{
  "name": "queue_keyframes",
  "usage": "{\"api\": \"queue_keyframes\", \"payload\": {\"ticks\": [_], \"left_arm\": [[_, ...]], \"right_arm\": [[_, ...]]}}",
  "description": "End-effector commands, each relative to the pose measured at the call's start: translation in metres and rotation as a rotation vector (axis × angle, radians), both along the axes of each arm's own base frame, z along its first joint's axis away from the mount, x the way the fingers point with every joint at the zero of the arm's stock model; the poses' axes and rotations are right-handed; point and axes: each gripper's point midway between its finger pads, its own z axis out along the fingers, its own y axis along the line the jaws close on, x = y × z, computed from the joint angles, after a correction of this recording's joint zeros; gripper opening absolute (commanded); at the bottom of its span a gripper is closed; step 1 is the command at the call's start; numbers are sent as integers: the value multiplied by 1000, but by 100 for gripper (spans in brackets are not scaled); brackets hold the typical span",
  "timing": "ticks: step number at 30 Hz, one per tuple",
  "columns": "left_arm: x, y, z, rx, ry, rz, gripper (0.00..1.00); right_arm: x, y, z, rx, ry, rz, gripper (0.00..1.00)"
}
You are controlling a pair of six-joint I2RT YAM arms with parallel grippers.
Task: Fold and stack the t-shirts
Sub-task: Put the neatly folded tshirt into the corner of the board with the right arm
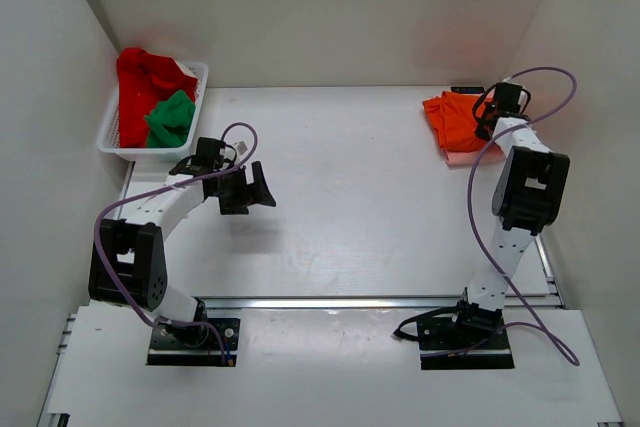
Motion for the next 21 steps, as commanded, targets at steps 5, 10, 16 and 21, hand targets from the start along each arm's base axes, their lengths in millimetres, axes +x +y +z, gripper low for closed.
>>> {"api": "queue_keyframes", "payload": {"ticks": [5, 10, 16, 21], "left_arm": [[7, 5, 14, 16, -53, -5, 99], [22, 15, 32, 90, -96, 21, 99], [45, 35, 59, 271, -226, 2, 99], [38, 56, 55, 337, -209, 13, 99]], "right_arm": [[12, -4, 32, -109, 46, -22, 54], [-15, 13, 97, -181, -33, -24, 99], [-58, 79, 114, -195, -10, 138, 99], [-96, 149, 89, -80, 58, 287, 99]]}}
